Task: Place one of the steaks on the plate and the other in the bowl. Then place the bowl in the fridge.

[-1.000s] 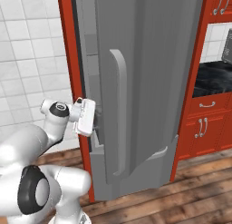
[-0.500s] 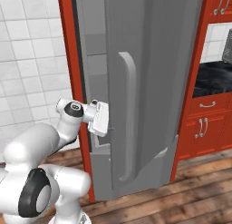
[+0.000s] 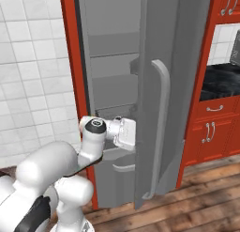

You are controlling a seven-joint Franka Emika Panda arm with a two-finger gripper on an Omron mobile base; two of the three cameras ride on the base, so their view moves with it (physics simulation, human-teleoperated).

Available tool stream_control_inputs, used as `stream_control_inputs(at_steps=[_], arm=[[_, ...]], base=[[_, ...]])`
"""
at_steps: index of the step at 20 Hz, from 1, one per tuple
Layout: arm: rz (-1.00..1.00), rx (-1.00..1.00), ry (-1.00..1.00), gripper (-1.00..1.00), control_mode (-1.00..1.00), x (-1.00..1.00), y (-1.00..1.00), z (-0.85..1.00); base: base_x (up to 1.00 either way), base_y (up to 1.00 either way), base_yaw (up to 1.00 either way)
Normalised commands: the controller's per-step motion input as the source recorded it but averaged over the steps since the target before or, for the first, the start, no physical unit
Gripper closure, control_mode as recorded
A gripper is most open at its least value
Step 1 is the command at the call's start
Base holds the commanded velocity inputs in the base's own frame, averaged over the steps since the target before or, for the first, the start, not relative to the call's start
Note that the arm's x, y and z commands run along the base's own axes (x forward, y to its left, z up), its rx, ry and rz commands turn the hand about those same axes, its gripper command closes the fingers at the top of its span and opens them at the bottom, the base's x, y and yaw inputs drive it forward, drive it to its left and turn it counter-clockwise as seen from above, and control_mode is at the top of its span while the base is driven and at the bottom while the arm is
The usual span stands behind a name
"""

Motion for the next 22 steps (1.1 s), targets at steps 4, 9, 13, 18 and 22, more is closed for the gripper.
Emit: stream_control_inputs(at_steps=[4,9,13,18,22], arm=[[0.0,-0.21,0.3,-1.0,-1.0,-0.03,-1.0,-0.05],[-0.11,-0.18,0.34,-1.0,-1.0,0.0,-1.0,0.0],[-0.22,-0.08,0.34,-1.0,-1.0,0.04,-1.0,-0.06],[-0.37,-0.03,0.26,-1.0,-1.0,0.52,-0.98,0.15],[-0.36,0.28,0.0,-1.0,-1.0,0.09,-0.02,0.28]], base=[[0.0,0.0,0.0],[0.0,0.0,0.0],[0.0,0.0,0.0],[0.0,0.0,0.0],[0.0,0.0,0.0]])
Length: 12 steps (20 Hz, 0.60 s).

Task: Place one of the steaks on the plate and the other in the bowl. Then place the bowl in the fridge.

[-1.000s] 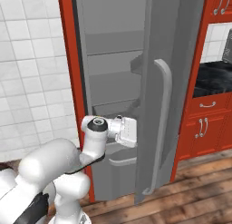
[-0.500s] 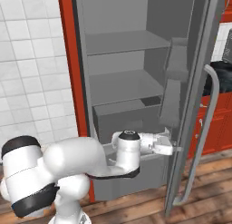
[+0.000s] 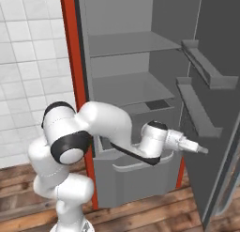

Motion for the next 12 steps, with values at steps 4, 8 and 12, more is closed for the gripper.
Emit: stream_control_inputs(at_steps=[4,8,12], arm=[[-0.21,0.1,-0.04,-1.0,-1.0,-0.55,0.91,-0.07],[-0.2,0.16,-0.3,-1.0,-1.0,-0.36,1.0,0.0],[-0.33,0.6,-0.62,-1.0,-1.0,0.0,0.6,0.05]], base=[[0.0,0.0,0.0],[0.0,0.0,0.0],[0.0,0.0,0.0]])
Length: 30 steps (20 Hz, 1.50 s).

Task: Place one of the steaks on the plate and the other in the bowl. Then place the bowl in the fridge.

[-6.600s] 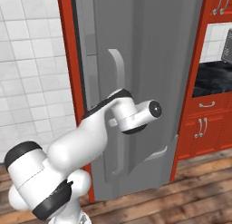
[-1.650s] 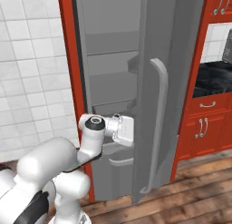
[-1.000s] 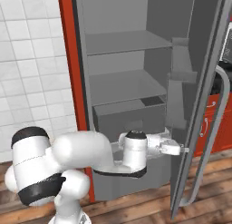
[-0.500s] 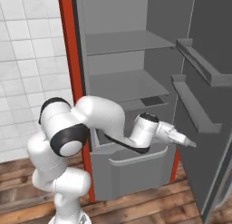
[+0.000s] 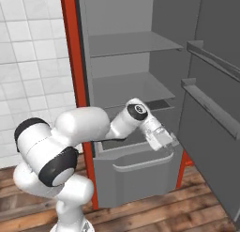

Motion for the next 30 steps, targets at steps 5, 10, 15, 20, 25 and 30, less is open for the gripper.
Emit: stream_control_inputs(at_steps=[5,10,15,20,25,30], arm=[[-0.45,0.68,-0.76,-1.0,-1.0,0.0,0.31,0.21],[-0.47,0.17,-0.58,-1.0,-1.0,0.39,0.8,0.04],[-0.74,0.09,-0.32,-1.0,-1.0,0.51,0.37,0.02],[-0.79,0.32,-0.25,-1.0,-1.0,0.25,0.06,-0.01],[-0.71,0.12,-0.23,-1.0,-1.0,0.2,0.49,-0.03],[-0.56,-0.03,-0.07,-1.0,-1.0,0.0,0.97,-0.18]], base=[[0.0,0.0,0.0],[0.0,0.0,0.0],[0.0,0.0,0.0],[0.0,0.0,0.0],[0.0,0.0,0.0],[0.0,0.0,0.0]])
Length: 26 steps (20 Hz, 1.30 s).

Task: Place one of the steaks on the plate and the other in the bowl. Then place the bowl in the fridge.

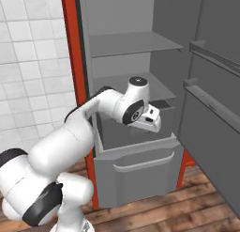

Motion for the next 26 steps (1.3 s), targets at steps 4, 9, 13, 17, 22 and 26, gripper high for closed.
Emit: stream_control_inputs(at_steps=[4,9,13,17,22,26], arm=[[-0.38,-0.12,0.0,-1.0,-1.0,-0.06,1.0,-0.18],[-0.08,-0.19,0.09,-1.0,-1.0,0.03,1.0,0.0],[0.1,0.11,0.27,-1.0,-1.0,0.04,1.0,0.47],[0.26,0.17,0.3,-1.0,-1.0,0.0,0.95,0.53],[0.1,0.01,0.12,-1.0,-1.0,-0.48,0.18,0.08],[0.05,0.01,0.09,-1.0,-1.0,-0.64,0.0,0.0]], base=[[0.0,0.0,0.0],[0.0,0.0,0.0],[0.0,0.0,0.0],[0.0,0.0,0.0],[0.0,0.0,0.0],[0.0,0.0,0.0]])
